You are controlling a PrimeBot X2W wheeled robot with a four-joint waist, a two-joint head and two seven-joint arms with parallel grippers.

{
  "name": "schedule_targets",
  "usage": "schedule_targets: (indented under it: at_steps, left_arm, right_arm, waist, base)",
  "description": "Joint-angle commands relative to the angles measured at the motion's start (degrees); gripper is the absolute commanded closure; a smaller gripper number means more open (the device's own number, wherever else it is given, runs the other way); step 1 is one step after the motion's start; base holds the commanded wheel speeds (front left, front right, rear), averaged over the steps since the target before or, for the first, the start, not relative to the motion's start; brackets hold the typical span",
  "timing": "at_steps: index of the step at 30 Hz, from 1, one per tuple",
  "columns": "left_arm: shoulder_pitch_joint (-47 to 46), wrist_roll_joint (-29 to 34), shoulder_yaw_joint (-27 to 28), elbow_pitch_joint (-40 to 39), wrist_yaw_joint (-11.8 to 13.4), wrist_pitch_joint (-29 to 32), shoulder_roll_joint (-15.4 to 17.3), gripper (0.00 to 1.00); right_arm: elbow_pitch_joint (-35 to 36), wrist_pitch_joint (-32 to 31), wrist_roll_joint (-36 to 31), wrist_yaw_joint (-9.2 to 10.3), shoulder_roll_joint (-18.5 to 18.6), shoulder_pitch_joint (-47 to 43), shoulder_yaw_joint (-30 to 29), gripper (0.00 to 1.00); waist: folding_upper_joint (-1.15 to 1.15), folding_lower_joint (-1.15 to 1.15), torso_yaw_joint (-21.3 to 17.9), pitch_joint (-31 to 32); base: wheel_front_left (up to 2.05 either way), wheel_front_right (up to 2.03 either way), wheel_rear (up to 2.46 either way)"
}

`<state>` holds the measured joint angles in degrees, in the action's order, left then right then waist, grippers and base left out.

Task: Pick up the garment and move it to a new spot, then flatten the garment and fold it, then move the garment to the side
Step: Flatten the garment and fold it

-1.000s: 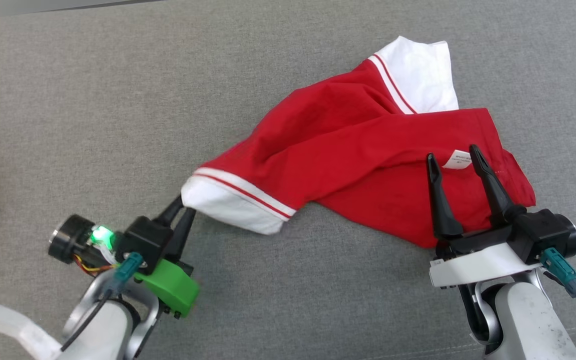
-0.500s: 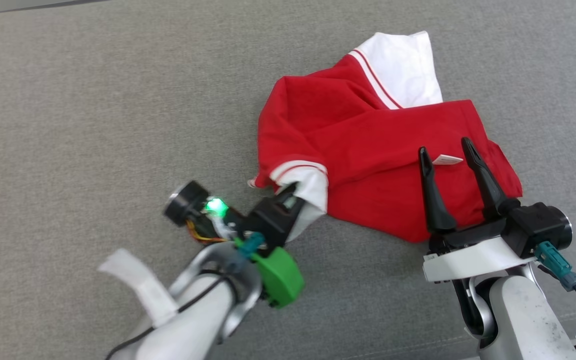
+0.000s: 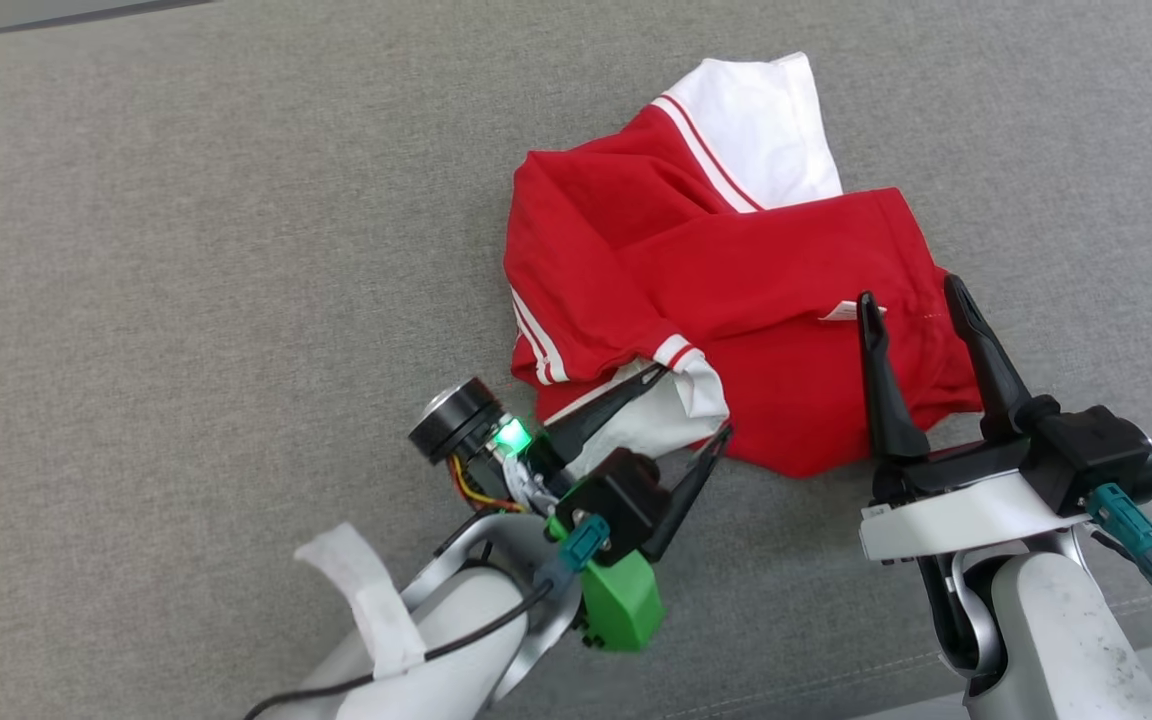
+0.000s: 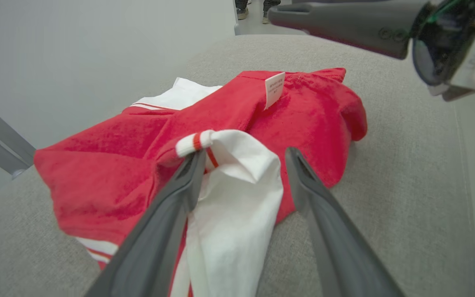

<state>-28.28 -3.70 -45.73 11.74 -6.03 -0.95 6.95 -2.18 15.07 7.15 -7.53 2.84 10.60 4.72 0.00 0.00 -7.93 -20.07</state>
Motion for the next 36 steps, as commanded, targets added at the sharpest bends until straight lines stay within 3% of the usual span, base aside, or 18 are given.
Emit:
schedule_targets:
  at_steps: [1, 7, 16, 21, 23, 24, 29, 36]
  left_arm:
    - [1.20, 0.17, 0.36, -1.60, 0.70, 0.96, 1.29, 0.00]
    - [3.01, -1.92, 2.72, -6.68, 2.54, 4.37, 3.73, 0.00]
    - [4.83, -5.03, 1.23, -3.83, 1.33, 13.84, 5.29, 0.00]
    - [6.33, -5.34, 1.41, -2.99, 2.15, 13.81, 5.97, 0.00]
    - [6.58, -5.83, 1.57, -2.48, 2.30, 12.96, 5.68, 0.61]
    - [6.77, -6.61, 1.63, -2.23, 2.03, 12.45, 5.29, 1.00]
    - [6.75, -10.40, 2.75, -2.68, 1.02, 8.21, 3.54, 1.00]
    - [7.48, -28.05, 15.00, -9.53, 0.05, -0.24, 0.11, 1.00]
  right_arm:
    - [-0.09, 0.15, 0.31, 0.08, 0.08, -0.59, 0.21, 0.00]
    - [0.12, 0.15, -0.05, 0.08, 0.09, -0.37, 0.61, 0.00]
    - [0.12, 0.16, -0.38, 0.08, 0.10, -0.61, 0.65, 0.00]
    - [0.15, 0.16, -0.25, 0.08, 0.10, -0.99, 0.57, 0.00]
    - [0.17, 0.16, -0.20, 0.08, 0.09, -0.87, 0.64, 0.00]
    - [0.14, 0.16, -0.13, 0.08, 0.10, -0.77, 0.66, 0.00]
    - [0.25, 0.16, -0.67, 0.08, 0.10, -0.80, 0.29, 0.00]
    - [-0.11, 0.16, -1.74, 0.08, 0.09, -1.94, 0.07, 0.00]
  waist:
    - [0.00, 0.00, 0.52, 0.45]
    - [0.00, 0.00, 1.62, 0.90]
    - [0.00, 0.00, 0.71, 0.94]
    - [0.00, 0.00, 0.21, 0.88]
    - [0.00, 0.00, 0.16, 0.89]
    - [0.00, 0.00, 0.17, 0.89]
    - [0.00, 0.00, 0.80, 1.25]
    - [0.00, 0.00, 2.99, 2.94]
  base:
    - [0.00, 0.00, 0.00]
    - [0.00, 0.00, 0.00]
    - [0.00, 0.00, 0.00]
    - [0.00, 0.00, 0.00]
    - [0.00, 0.00, 0.00]
    - [0.00, 0.00, 0.00]
    - [0.00, 0.00, 0.00]
    - [0.00, 0.00, 0.00]
